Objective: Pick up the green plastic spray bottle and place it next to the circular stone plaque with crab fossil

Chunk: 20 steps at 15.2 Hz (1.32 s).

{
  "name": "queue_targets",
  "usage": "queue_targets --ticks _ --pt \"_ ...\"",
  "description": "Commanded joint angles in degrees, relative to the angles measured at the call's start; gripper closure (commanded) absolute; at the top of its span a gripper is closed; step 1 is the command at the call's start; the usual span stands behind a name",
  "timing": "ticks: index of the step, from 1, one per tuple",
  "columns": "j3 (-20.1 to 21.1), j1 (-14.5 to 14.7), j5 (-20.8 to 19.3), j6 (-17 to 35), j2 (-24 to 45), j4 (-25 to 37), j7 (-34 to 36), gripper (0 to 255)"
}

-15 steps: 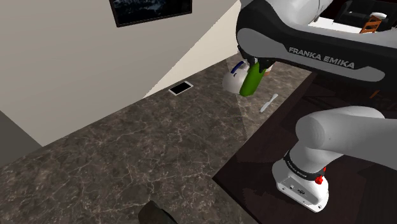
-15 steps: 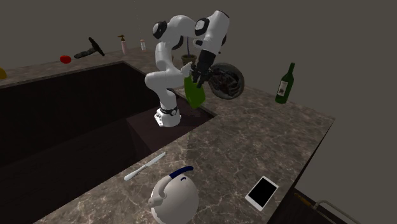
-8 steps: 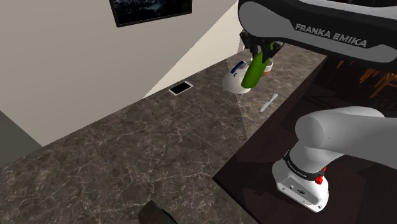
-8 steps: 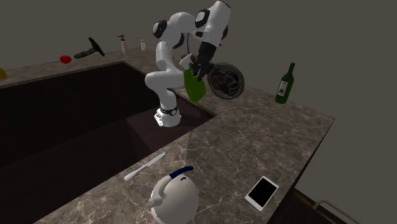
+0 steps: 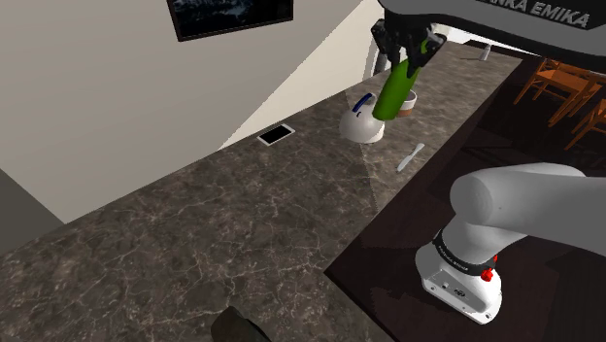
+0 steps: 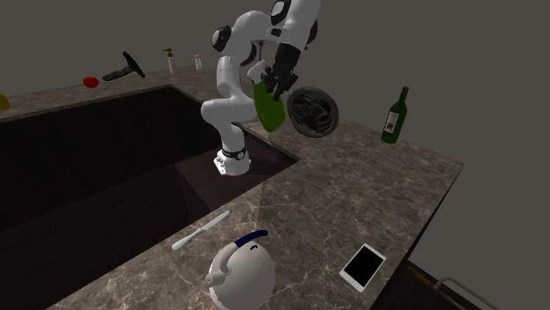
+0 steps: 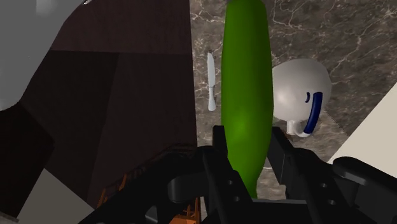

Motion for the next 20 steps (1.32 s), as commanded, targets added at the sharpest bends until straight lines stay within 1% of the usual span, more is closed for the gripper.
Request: queue_targets --ticks 1,9,15,20 --pt "-0.34 -0.45 -0.45 -1.18 0.63 1.91 -0.47 255" --pt "-1.20 -2.06 -1.89 -5.37 3.13 8.97 -2.02 255" --pt "6.03 -2.22 2.76 -11.62 3.22 15.25 4.32 255" --pt "12.58 -3.90 6.56 -16.62 4.42 22.32 9.99 255"
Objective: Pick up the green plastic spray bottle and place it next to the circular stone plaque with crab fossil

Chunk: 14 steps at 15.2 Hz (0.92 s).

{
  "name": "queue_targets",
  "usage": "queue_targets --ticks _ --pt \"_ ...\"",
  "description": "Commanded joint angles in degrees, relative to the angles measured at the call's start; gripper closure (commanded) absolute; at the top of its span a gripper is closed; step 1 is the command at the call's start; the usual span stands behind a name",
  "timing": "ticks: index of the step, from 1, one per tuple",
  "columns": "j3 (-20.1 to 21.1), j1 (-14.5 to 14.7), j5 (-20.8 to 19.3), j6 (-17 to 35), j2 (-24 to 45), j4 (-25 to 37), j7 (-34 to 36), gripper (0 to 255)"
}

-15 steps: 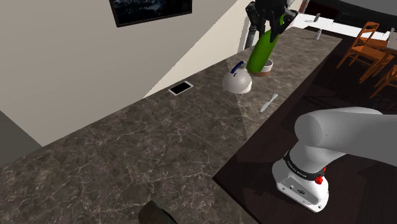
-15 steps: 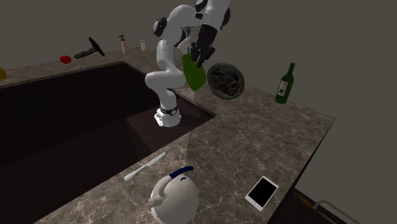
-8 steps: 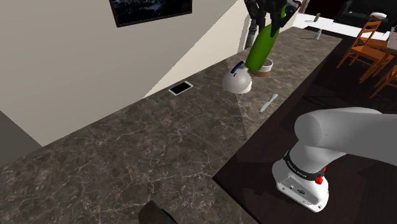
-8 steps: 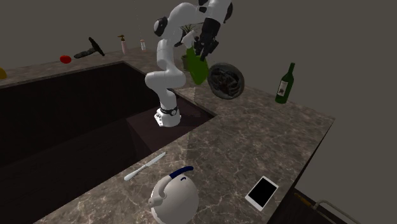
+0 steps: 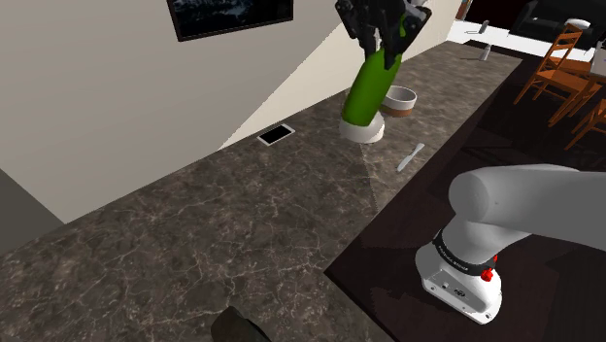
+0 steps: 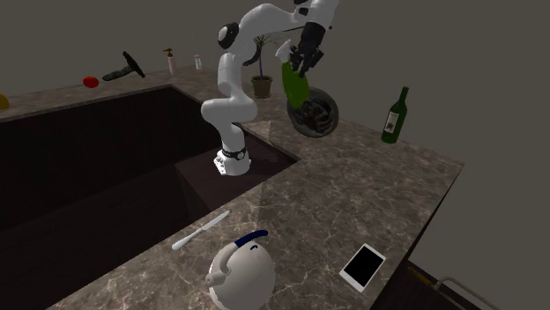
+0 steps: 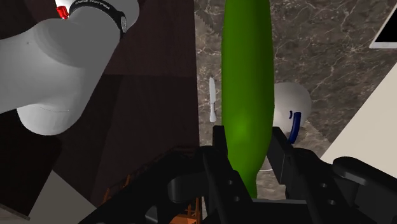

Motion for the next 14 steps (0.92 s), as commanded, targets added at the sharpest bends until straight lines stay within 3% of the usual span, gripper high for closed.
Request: queue_targets --ticks 1,8,14 --pt "2.90 -1.06 1.59 -1.89 0.68 3.10 2.47 255" --pt "13.83 -7.44 6.87 -8.99 3.41 16.79 10.97 255" --pt "25.53 -17.98 12.01 -16.14 5.30 33.08 18.67 255"
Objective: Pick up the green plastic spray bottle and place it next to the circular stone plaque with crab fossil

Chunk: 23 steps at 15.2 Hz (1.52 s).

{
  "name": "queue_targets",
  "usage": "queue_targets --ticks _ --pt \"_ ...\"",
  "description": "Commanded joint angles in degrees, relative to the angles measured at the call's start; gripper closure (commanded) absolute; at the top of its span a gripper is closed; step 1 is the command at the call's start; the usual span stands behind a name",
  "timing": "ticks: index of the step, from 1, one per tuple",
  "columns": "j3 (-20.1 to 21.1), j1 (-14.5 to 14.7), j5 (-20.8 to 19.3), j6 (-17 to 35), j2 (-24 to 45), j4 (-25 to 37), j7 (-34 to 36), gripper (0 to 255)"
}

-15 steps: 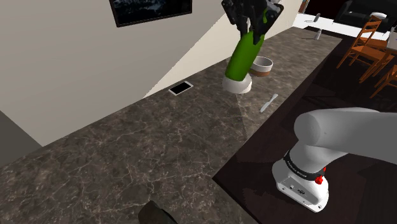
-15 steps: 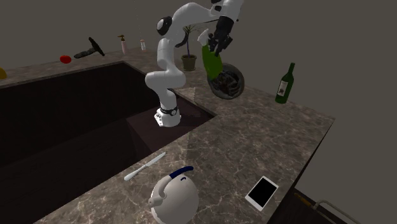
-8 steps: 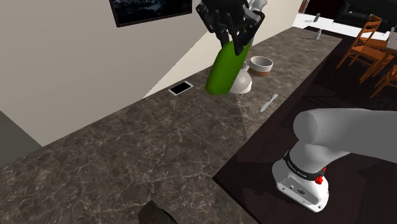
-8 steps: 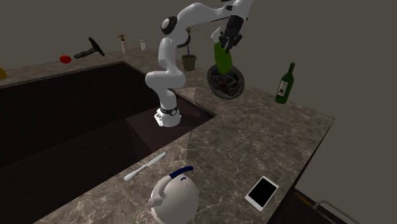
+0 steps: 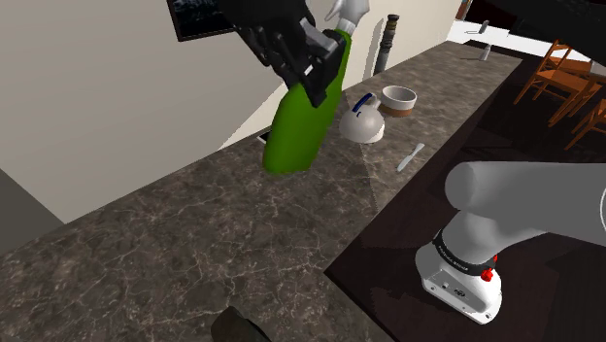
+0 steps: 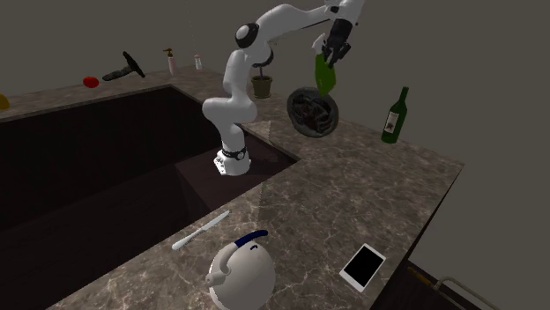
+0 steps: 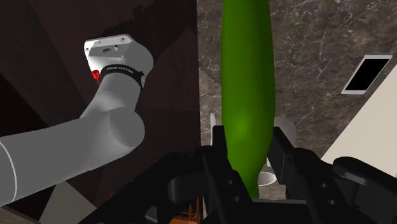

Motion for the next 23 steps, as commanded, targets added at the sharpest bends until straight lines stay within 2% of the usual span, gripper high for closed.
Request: queue_targets --ticks 1,3,5,6,7,9,13,17,23 --pt "4.27 -4.29 2.21 -2.62 0.14 6.06 2.86 255" --pt "8.90 -10.02 4.70 -5.91 0.11 13.87 5.63 255" --pt "14.06 -17.48 8.04 -10.12 -0.32 23.90 8.88 255" --pt "17.13 -22.48 10.36 -12.91 -0.70 30.64 11.00 255" --pt "21.13 -29.36 13.57 -16.67 -1.18 39.91 13.98 255" --pt "18.52 -23.91 12.10 -13.02 -1.66 32.27 12.74 255" --pt "15.77 -17.36 11.02 -7.95 -2.76 22.47 11.83 255" --pt "14.18 -12.98 10.86 -3.99 -3.96 15.34 11.48 255" --pt "12.89 -8.34 11.41 0.96 -5.88 6.99 11.28 255"
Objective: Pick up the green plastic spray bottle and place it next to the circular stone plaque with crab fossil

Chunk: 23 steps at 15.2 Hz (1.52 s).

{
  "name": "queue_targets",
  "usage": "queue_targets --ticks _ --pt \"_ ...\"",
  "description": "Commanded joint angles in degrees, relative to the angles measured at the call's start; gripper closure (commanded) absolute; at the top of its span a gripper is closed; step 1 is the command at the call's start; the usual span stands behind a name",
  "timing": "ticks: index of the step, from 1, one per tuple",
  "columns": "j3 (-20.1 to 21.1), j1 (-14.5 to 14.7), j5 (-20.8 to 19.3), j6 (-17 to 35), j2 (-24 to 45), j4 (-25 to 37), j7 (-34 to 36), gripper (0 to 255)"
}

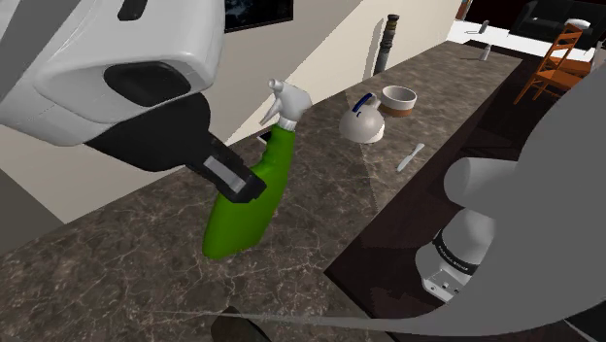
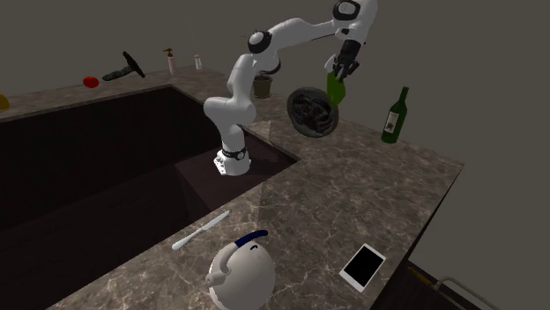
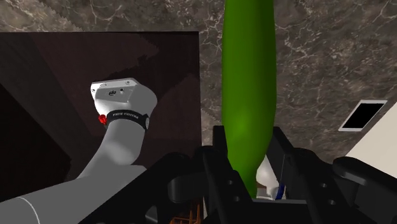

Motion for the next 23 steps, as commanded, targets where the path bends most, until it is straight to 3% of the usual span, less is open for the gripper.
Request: queue_targets --ticks 1,11,23 --pt "-0.33 1.40 0.25 1.66 -0.66 -2.69 -0.07 255" --pt "-0.43 6.12 2.23 8.42 -3.87 -12.91 -0.02 255" --pt "1.43 9.36 5.42 15.37 -7.52 -21.98 0.29 255"
